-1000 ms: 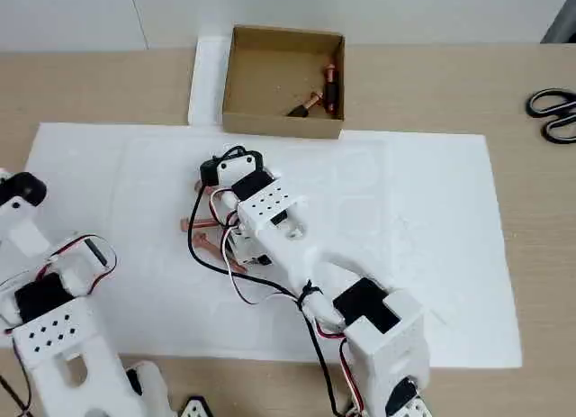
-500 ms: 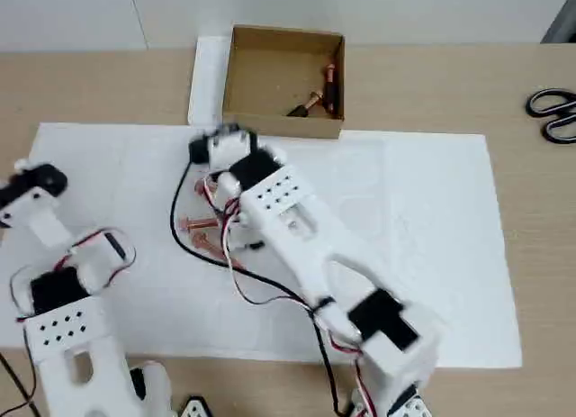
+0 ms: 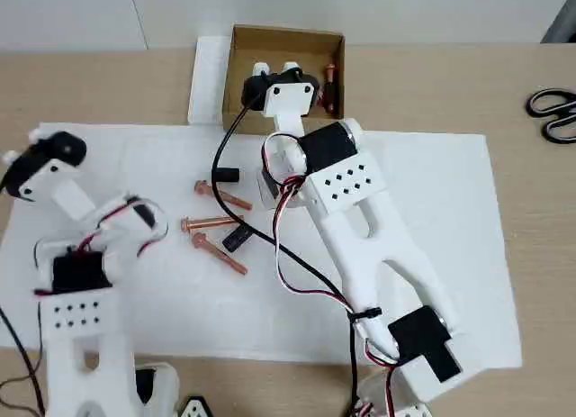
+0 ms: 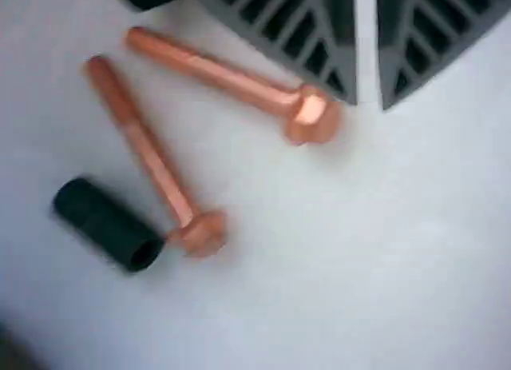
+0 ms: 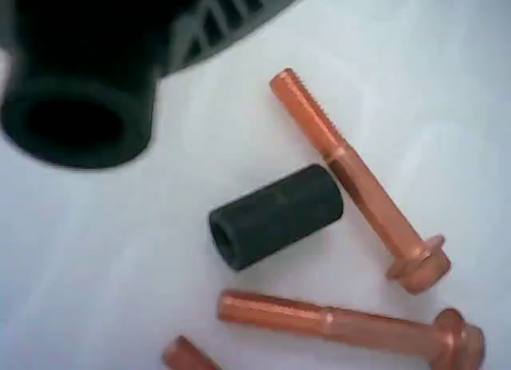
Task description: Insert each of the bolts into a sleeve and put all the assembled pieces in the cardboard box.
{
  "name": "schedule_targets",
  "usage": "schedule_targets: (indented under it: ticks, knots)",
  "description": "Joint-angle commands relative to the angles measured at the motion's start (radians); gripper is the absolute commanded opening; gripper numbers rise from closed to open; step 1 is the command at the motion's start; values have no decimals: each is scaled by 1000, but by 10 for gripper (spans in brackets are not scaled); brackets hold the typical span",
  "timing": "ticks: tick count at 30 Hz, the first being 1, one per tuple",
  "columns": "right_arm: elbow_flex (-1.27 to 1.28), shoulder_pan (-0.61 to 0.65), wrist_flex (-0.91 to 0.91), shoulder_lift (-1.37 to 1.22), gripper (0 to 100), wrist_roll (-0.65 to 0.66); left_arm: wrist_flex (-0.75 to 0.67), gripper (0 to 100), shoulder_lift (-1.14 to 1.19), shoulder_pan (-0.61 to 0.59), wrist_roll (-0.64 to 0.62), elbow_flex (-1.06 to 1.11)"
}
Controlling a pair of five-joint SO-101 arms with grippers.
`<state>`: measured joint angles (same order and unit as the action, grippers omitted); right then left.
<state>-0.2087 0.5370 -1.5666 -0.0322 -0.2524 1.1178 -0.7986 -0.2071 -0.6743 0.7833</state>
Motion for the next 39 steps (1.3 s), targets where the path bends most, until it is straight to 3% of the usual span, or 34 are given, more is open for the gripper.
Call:
schedule_targets:
  ticks: [1, 5, 8, 11, 16, 19, 24, 34, 39]
  knots:
    - [-54, -15, 28, 50, 5, -6, -129, 6, 66, 32, -124, -67]
    - [-55, -15, 28, 19, 5, -6, -339, 6, 152, -81, -315, -50]
    - [-55, -27, 30, -4, 5, -6, -480, 6, 222, -75, -400, -28]
    - [-55, -58, 47, -21, 5, -6, -457, 6, 256, 5, -430, 8]
    - [-57, -74, 53, -30, 5, -6, -437, 6, 256, 126, -338, 31]
    - [-55, -81, 65, -28, 5, -5, -434, 6, 265, 195, -408, -10]
    - [-55, -91, 71, -30, 5, -5, -331, 6, 330, 238, -485, -199]
    - [-54, -93, 76, -31, 5, -5, 195, 6, 890, 233, -661, -771]
    - [-54, -93, 71, -31, 5, -5, 267, 6, 1025, 242, -683, -906]
